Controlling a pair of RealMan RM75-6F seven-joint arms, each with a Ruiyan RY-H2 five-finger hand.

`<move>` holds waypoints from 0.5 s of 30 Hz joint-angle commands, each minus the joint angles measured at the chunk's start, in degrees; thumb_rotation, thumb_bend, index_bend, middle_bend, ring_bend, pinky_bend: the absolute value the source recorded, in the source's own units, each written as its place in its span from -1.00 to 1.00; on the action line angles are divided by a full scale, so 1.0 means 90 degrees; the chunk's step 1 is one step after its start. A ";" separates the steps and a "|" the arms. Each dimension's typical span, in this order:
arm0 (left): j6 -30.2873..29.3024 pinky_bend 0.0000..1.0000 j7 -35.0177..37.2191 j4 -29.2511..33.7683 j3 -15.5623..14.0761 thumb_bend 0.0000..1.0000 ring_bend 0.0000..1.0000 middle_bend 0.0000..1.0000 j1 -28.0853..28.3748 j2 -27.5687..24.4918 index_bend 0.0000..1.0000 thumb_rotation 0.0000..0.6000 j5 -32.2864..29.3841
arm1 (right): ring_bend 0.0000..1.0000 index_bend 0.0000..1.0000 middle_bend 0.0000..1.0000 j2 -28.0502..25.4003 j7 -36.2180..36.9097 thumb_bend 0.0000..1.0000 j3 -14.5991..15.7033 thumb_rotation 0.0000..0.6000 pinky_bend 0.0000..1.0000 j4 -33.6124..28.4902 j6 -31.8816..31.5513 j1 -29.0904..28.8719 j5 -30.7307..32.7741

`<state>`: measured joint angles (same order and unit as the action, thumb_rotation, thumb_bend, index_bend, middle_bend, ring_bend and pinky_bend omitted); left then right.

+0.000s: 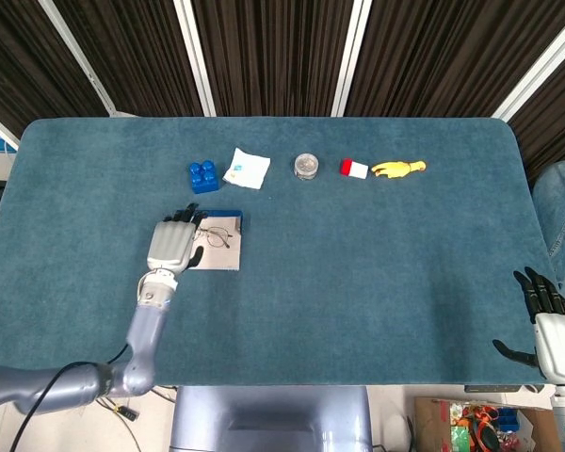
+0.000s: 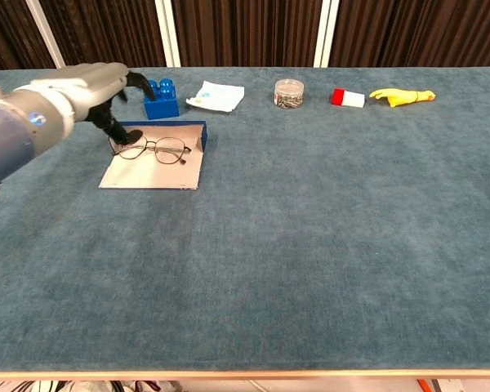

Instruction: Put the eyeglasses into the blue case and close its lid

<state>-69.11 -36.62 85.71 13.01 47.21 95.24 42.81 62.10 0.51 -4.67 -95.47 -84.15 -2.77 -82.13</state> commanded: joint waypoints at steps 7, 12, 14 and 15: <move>0.0973 0.75 -0.0122 0.0873 -0.0220 -0.18 0.61 0.36 -0.0150 -0.0852 -0.78 1.00 -0.1360 | -0.91 -0.99 -1.00 -0.0001 -0.0035 -0.92 0.0001 1.00 -0.63 -0.0017 0.0020 -0.0004 0.0014; 0.0998 0.76 0.0007 0.0664 -0.0182 -0.18 0.63 0.41 -0.0115 -0.0696 -0.90 1.00 -0.1464 | -0.91 -0.99 -1.00 -0.0007 -0.0022 -0.92 -0.0007 1.00 -0.63 -0.0031 0.0028 0.0000 0.0043; 0.1051 0.76 0.0042 0.0533 -0.0189 -0.18 0.64 0.42 -0.0088 -0.0609 -0.92 1.00 -0.1501 | -0.91 -0.99 -1.00 -0.0013 -0.0021 -0.92 -0.0006 1.00 -0.63 -0.0037 0.0052 -0.0005 0.0061; 0.1074 0.76 0.0046 0.0474 -0.0191 -0.18 0.64 0.43 -0.0072 -0.0570 -0.92 1.00 -0.1520 | -0.91 -0.99 -1.00 -0.0017 -0.0022 -0.92 -0.0005 1.00 -0.63 -0.0041 0.0058 -0.0006 0.0065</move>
<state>-59.83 -36.39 90.72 11.33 46.31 89.54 29.44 61.97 0.32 -4.73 -95.82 -83.65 -2.81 -81.56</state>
